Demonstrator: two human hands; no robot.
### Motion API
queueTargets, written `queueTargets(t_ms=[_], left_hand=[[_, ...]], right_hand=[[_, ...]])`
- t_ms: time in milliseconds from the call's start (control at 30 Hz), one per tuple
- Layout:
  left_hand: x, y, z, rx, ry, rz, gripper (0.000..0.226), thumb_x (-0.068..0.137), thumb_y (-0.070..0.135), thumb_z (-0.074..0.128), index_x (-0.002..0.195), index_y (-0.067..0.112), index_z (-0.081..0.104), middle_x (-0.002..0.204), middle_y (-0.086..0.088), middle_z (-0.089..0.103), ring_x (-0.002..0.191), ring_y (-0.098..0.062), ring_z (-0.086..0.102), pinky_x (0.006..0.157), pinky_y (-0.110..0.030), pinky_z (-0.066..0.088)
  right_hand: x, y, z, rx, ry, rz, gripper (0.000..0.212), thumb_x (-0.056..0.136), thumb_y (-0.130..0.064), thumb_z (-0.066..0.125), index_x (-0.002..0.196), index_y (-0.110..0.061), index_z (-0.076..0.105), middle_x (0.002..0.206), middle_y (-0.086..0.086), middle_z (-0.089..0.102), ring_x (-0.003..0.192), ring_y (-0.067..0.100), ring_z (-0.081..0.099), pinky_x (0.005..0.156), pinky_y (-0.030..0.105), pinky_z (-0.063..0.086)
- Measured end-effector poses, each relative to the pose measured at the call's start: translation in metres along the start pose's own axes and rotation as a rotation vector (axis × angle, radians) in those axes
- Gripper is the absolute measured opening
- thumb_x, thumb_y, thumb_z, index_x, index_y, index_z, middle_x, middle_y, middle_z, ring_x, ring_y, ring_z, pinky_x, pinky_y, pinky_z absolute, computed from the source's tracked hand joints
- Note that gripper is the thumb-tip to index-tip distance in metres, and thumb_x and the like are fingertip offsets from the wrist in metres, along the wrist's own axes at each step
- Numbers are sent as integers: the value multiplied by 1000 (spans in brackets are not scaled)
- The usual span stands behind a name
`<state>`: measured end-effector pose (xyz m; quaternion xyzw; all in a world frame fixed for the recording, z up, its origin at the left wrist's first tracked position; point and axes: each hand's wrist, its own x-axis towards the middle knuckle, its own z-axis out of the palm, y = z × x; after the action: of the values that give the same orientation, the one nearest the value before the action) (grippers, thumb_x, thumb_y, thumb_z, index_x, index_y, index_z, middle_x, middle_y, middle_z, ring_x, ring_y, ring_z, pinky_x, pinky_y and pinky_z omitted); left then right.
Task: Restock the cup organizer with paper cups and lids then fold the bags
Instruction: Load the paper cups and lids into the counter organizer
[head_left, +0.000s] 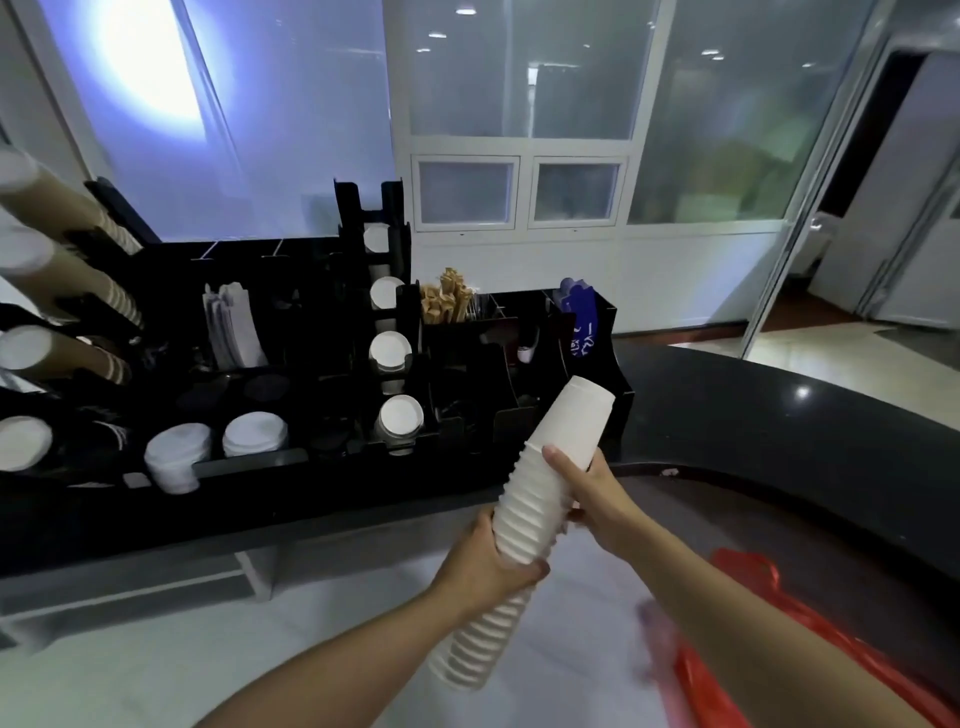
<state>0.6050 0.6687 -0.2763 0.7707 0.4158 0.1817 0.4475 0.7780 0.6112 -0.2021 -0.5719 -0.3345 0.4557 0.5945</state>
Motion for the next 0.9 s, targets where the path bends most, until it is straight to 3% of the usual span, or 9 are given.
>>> queueTargets(t_ms=[100,200,300,533,633,800,900], left_hand=[[1,19,-2,-64,6,24,73,60,55,84,121,33,51,108,14,67,95,1,64,83,-29,57],[6,31,-6,-106,-30,17,72,62,55,86,122,34,52,107,12,69,93,3,66,78,-22,55],[8,33,-11,-147,-89,9,66,65,50,89,119,35,54,105,14,72,90,5,68,78,-18,55],[14,40,-21,-251,-199,-29,52,67,42,87,114,31,65,102,7,77,93,-11,74,93,-41,58],[12,41,-22,-271,-181,-46,57,68,45,87,117,32,61,104,9,76,94,-9,73,93,-41,58],[12,39,-24,-221,-157,-75,94,56,64,88,132,34,43,113,15,70,97,1,69,89,-28,57],[12,40,-25,-215,-175,-65,70,62,53,90,120,27,59,103,11,75,91,-3,72,90,-34,59]], right_hand=[[4,2,-3,59,-81,-26,64,83,-32,79,134,-24,42,123,12,65,106,27,70,74,37,59],[11,10,-4,133,-129,-62,58,86,-23,79,135,-19,49,125,21,65,113,38,66,89,55,57],[13,13,-3,139,-98,-67,50,89,-22,77,132,-13,53,122,26,64,111,42,66,90,62,55],[20,5,5,148,-57,-103,45,89,-15,76,127,-4,57,116,33,63,107,48,65,86,57,58],[20,2,10,157,-27,-105,42,89,-14,75,126,-4,58,113,30,66,104,46,67,83,53,59],[21,-1,13,196,95,-97,49,85,-19,80,126,-9,55,112,24,69,100,39,71,80,52,60],[23,5,14,220,144,-76,53,83,-22,82,126,-12,54,114,22,69,99,36,72,80,53,61]])
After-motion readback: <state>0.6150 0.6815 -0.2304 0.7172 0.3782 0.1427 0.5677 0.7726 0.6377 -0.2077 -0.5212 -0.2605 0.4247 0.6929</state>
